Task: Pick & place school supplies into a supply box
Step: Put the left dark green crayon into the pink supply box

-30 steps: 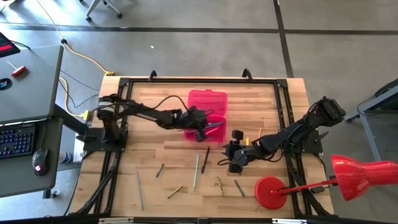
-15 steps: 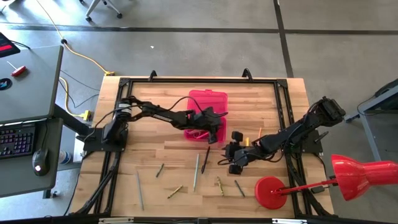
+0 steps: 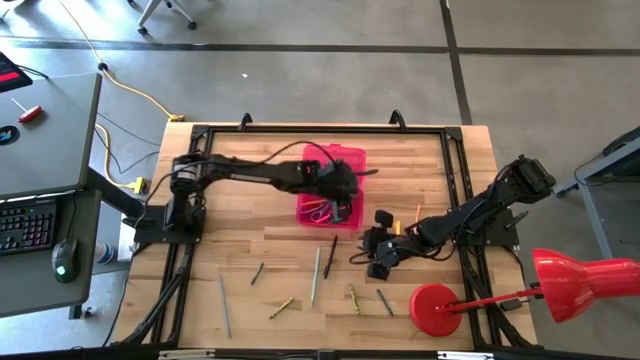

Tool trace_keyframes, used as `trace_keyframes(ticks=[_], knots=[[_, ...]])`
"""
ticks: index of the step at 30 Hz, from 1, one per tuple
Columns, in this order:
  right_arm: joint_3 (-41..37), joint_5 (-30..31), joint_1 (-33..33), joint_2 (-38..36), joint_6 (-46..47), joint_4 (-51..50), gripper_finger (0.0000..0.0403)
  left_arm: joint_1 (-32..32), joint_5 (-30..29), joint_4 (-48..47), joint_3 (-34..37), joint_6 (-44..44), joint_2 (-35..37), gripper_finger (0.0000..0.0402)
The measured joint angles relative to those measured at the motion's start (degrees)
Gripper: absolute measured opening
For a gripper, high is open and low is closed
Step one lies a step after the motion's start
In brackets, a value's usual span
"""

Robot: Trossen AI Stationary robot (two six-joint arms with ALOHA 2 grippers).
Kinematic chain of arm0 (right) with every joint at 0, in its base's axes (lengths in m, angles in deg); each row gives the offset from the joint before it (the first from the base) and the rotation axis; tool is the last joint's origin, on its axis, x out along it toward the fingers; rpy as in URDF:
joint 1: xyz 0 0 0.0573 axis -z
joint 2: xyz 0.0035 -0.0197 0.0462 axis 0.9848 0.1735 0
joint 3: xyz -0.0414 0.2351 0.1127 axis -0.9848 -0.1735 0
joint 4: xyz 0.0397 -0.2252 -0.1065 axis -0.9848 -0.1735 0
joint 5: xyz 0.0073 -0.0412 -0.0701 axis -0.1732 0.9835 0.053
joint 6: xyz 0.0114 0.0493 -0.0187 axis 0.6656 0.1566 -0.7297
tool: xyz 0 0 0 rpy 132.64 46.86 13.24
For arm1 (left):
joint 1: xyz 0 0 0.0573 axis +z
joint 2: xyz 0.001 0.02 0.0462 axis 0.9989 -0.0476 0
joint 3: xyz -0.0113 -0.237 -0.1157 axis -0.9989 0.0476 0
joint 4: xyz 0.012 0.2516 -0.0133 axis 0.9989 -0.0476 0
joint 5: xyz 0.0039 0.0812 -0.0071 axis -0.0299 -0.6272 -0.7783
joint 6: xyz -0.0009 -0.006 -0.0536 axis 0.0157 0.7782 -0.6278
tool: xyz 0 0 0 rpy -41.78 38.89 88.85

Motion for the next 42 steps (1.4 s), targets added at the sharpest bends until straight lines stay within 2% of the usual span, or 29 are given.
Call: trace_keyframes(ticks=[9, 14, 16, 20, 23, 25, 30, 34, 36, 39, 42], knots=[[-0.02, 3.11, 0.02, 0.0, 1.59, 0.7, 0.0098, -3.25, 1.16, -38.18, -18.79, -9.82, 8.41, 0.0064], [-0.01, 3.53, 0.02, 0.0, 1.59, 2.11, 0.0098, -8.64, -0.7, -53.02, -22.12, -22.26, 15.1, 0.0062], [0.0, 3.6, 0.02, 0.0, 1.59, 2.41, 0.0098, -12.29, -4.4, -59.58, -22.0, -28.44, 17.8, 0.0062], [0.0, 5.07, 0.02, 0.0, 1.6, 2.67, 0.0098, -23.9, -20.12, -69.06, -19.65, -47.21, 22.39, 0.0062], [-0.02, 6.13, 0.04, 0.0, 1.25, 3.02, 0.0098, -34.35, -31.42, -66.8, -13.53, -61.62, 25.52, 0.0062], [-0.02, 6.49, 0.04, 0.0, 0.59, 3.43, 0.0098, -41.23, -36.5, -63.9, -8.37, -69.56, 26.61, 0.0062], [-0.02, 7.46, 0.09, 0.0, -1.27, 4.76, 0.0098, -53.72, -41.08, -57.3, 6.91, -93.27, 26.38, 0.0062], [-0.02, 7.2, 0.07, 0.0, -3.66, 5.67, 0.0098, -59.77, -44.91, -47.37, 20.41, -109.31, 24.9, 0.0062], [-0.02, 7.2, 0.07, 0.0, -4.72, 5.96, 0.0098, -62.08, -49.17, -44.78, 26.16, -114.7, 25.1, 0.0062], [-0.02, 7.24, 0.24, 0.0, -5.13, 6.09, 0.0098, -62.8, -55.83, -35.4, 34.42, -117.87, 24.53, 0.0062], [-0.02, 7.29, 0.44, 0.0, -4.95, 6.14, 0.0098, -61.28, -54.68, -26.33, 40.02, -117.07, 24.7, 0.0062]])
